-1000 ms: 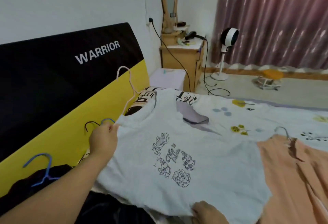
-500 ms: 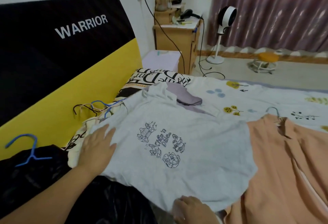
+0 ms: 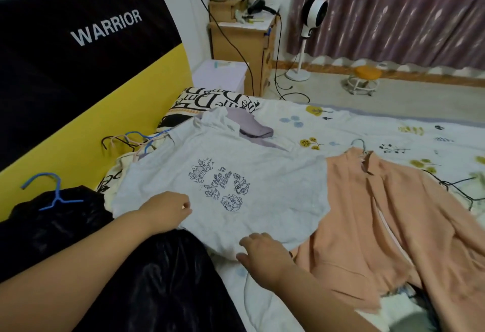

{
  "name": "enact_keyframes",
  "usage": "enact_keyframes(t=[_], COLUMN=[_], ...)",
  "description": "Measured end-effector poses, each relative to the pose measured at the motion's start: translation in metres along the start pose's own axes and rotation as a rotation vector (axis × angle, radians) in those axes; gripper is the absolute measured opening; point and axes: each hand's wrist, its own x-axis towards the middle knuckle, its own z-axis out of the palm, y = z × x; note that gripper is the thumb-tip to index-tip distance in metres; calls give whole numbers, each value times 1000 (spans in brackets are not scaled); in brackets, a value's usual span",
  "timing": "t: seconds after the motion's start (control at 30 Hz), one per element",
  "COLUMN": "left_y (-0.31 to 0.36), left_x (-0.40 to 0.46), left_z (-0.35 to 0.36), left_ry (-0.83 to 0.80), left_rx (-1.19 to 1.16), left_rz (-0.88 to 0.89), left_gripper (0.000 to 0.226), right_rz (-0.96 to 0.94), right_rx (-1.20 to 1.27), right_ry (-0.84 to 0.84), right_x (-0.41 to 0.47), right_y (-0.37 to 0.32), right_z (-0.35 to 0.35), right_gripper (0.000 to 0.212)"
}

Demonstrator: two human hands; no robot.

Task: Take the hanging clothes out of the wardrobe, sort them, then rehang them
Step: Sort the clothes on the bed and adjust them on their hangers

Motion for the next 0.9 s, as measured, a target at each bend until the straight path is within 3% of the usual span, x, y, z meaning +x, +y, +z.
enact_keyframes(t=[0.4, 0.7, 0.9], left_y=[120, 237, 310], left_x=[-136, -201, -222], left_z=[31, 96, 153], left_ry=[-70, -146, -114], left_rx=[-57, -99, -166], left_rz=[245, 353, 387], left_gripper=[27, 29, 29], right_rz=[50, 239, 373], right_rx=[-15, 60, 62], right_ry=[87, 14, -13], right_x=[-155, -273, -336], right_y=[16, 84, 149], right_z=[-32, 14, 49], right_gripper=[34, 32, 33])
